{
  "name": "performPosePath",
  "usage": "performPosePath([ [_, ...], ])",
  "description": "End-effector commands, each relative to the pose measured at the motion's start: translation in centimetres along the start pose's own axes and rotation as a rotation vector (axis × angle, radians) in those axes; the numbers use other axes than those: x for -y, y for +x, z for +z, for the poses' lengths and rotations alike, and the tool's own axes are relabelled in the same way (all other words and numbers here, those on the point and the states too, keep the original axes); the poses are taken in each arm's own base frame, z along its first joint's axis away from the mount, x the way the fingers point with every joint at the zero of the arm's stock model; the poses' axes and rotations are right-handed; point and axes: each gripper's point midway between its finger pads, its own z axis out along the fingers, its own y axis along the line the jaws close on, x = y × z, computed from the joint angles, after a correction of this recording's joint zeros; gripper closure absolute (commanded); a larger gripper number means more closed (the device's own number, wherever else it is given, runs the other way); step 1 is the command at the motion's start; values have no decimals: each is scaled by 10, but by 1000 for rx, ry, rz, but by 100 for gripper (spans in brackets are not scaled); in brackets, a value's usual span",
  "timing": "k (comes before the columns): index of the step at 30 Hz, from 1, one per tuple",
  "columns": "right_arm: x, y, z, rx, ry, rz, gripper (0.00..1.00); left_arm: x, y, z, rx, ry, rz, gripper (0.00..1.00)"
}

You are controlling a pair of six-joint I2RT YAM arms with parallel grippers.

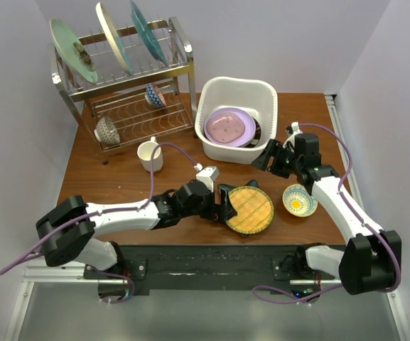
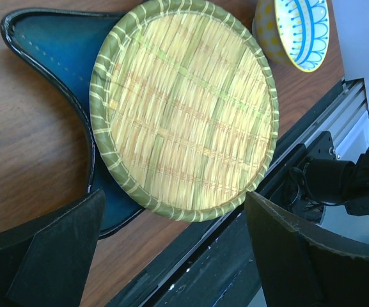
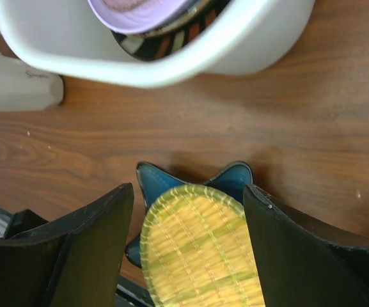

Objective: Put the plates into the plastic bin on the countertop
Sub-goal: Pick up the plate from the corner of the board.

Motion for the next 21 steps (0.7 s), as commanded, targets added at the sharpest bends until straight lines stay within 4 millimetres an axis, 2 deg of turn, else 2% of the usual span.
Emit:
performPosePath([
  [1,9,14,-10,-11,18,-26,27,21,-9,5,26,57,-32,6],
  [10,32,52,-12,-80,64,-17,28,21,4,18,-28,58,-37,6],
  [18,47,75,-21,-118,109,-30,28,21,6,30,-47,48,-33,6],
  [21,55,89,-24,-157,127,-26,28,21,7,31,-52,47,-33,6],
])
